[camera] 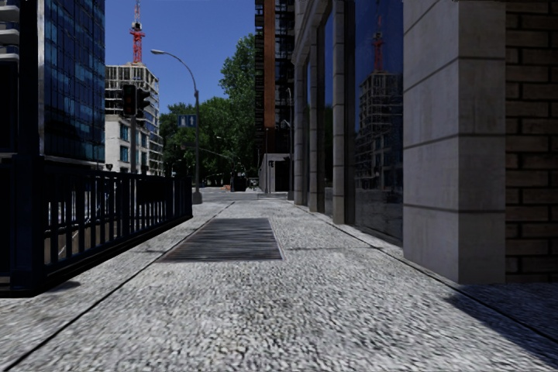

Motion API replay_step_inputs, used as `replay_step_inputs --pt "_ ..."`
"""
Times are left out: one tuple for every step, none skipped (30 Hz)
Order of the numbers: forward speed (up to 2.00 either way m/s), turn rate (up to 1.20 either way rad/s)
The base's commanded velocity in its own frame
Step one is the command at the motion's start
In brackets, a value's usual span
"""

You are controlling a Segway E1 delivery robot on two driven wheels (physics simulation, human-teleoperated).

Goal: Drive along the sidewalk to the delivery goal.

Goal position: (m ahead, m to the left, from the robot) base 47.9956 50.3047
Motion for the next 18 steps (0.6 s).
replay_step_inputs --pt "2.00 0.00" --pt "2.00 0.00" --pt "2.00 0.00" --pt "2.00 0.00" --pt "2.00 0.00" --pt "2.00 0.00" --pt "2.00 0.00" --pt "2.00 0.00" --pt "2.00 0.00" --pt "2.00 0.00" --pt "2.00 0.00" --pt "2.00 0.00" --pt "2.00 0.00" --pt "2.00 0.00" --pt "2.00 0.00" --pt "2.00 0.00" --pt "2.00 0.00" --pt "2.00 0.00"
